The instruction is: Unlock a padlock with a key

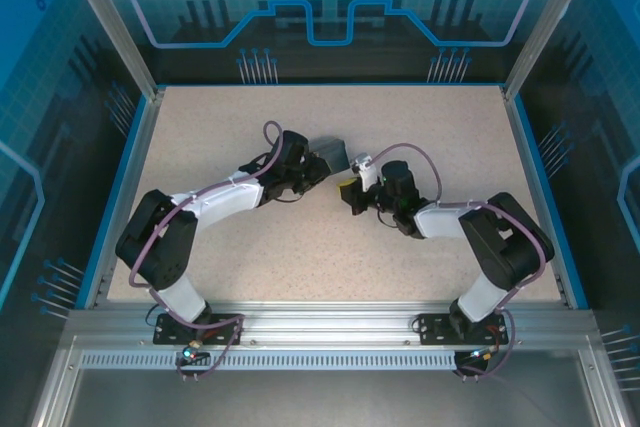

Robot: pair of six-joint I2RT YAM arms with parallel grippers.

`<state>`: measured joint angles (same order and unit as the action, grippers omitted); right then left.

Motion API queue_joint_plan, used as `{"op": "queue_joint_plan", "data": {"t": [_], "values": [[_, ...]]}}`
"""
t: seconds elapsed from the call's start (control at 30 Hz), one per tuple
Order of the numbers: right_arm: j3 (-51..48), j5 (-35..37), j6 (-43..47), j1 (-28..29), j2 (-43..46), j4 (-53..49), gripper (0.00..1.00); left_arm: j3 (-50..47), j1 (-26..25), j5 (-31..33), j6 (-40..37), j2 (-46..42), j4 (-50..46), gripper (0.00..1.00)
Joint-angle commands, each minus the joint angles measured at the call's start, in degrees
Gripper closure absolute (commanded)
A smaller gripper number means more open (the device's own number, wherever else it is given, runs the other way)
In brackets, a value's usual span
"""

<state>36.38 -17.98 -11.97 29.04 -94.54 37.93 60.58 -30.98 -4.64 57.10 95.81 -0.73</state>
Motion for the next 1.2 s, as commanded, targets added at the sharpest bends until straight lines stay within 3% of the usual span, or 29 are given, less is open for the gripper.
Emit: {"op": "queue_joint_plan", "data": {"t": [0.0, 1.17], "values": [[1.48, -2.39, 1.97, -0.47, -1.19, 3.9, 1.0, -1.05, 0.58, -1.78, 0.99, -2.73, 3.27, 0.81], [3.11, -4.18, -0.56, -1.83, -6.09, 8.31, 1.0, -2.04, 0.83, -1.42, 2.58, -3.25, 5.06, 0.84]]}}
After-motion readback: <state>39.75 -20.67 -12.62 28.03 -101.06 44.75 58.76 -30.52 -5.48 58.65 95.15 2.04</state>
